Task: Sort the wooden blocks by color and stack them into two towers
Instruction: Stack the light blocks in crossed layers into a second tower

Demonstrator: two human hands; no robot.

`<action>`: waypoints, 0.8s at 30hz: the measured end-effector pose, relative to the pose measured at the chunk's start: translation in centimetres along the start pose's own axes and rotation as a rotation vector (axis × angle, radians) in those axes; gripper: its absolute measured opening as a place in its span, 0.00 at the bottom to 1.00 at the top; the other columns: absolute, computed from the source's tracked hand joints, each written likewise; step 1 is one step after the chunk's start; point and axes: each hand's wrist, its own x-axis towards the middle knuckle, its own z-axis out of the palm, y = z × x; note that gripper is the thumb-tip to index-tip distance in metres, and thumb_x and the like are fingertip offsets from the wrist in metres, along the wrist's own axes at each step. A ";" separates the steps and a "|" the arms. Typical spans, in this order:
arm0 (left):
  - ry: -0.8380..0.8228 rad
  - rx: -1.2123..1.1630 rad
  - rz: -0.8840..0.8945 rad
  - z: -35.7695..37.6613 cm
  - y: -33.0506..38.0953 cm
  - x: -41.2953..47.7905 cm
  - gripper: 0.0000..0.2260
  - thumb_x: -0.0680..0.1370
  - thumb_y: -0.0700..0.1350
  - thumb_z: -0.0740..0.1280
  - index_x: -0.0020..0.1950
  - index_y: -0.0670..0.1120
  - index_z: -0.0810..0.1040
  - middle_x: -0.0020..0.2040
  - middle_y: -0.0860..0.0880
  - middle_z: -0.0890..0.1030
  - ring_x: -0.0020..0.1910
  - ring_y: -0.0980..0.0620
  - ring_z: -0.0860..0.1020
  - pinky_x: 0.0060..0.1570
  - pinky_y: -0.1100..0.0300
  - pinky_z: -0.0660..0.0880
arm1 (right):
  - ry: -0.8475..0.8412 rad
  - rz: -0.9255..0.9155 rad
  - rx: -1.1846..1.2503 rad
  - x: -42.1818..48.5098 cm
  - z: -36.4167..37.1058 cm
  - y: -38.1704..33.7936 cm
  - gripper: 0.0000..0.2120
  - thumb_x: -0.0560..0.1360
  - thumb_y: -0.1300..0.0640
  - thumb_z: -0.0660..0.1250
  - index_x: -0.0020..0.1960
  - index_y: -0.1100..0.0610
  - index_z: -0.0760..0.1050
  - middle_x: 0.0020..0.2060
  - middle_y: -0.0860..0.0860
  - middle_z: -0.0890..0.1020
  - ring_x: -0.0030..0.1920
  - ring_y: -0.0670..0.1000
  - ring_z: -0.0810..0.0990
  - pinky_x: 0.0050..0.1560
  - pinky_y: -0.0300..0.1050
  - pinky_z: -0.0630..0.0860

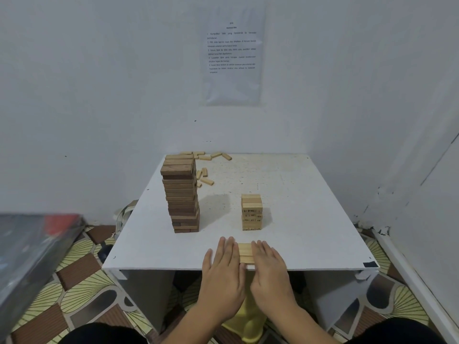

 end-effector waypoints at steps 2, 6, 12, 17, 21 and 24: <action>-0.042 -0.034 -0.016 -0.7 0.2 -0.1 0.37 0.77 0.61 0.24 0.84 0.50 0.40 0.83 0.56 0.39 0.81 0.55 0.32 0.78 0.53 0.31 | 0.011 0.004 -0.005 0.0 0.1 -0.1 0.30 0.80 0.62 0.52 0.82 0.56 0.57 0.80 0.52 0.62 0.81 0.49 0.55 0.77 0.39 0.40; -0.084 -0.049 -0.025 -1.8 -0.3 0.4 0.26 0.87 0.56 0.40 0.85 0.50 0.45 0.85 0.55 0.43 0.82 0.56 0.35 0.79 0.53 0.34 | 0.014 -0.009 -0.010 0.0 -0.4 -0.1 0.29 0.83 0.62 0.53 0.83 0.55 0.54 0.81 0.50 0.59 0.82 0.47 0.52 0.77 0.38 0.38; -0.112 -0.014 0.005 -1.9 -0.4 0.3 0.27 0.86 0.56 0.39 0.85 0.49 0.44 0.85 0.53 0.43 0.82 0.55 0.35 0.79 0.52 0.35 | -0.001 -0.004 -0.025 -0.2 -0.9 -0.3 0.29 0.83 0.62 0.52 0.83 0.56 0.52 0.82 0.50 0.58 0.82 0.47 0.50 0.76 0.37 0.35; -0.109 0.033 0.008 -1.6 -0.4 0.1 0.31 0.82 0.57 0.34 0.85 0.49 0.41 0.85 0.53 0.41 0.82 0.54 0.34 0.78 0.52 0.33 | -0.008 -0.015 -0.035 -0.3 -0.9 -0.3 0.29 0.83 0.61 0.52 0.83 0.56 0.51 0.82 0.51 0.58 0.82 0.48 0.50 0.77 0.39 0.36; -0.087 0.032 0.010 -1.5 -0.5 0.0 0.32 0.81 0.58 0.32 0.85 0.49 0.42 0.85 0.53 0.41 0.82 0.53 0.34 0.77 0.54 0.32 | -0.019 -0.008 -0.062 -0.4 -1.2 -0.6 0.29 0.84 0.59 0.51 0.83 0.56 0.50 0.82 0.51 0.56 0.82 0.48 0.49 0.77 0.39 0.35; -0.071 -0.030 -0.012 -1.7 -0.5 -0.1 0.31 0.83 0.59 0.34 0.85 0.49 0.44 0.85 0.53 0.43 0.82 0.55 0.35 0.78 0.56 0.33 | -0.015 0.006 -0.057 -0.6 -1.5 -0.9 0.28 0.85 0.56 0.50 0.84 0.56 0.50 0.82 0.50 0.55 0.82 0.48 0.47 0.76 0.38 0.35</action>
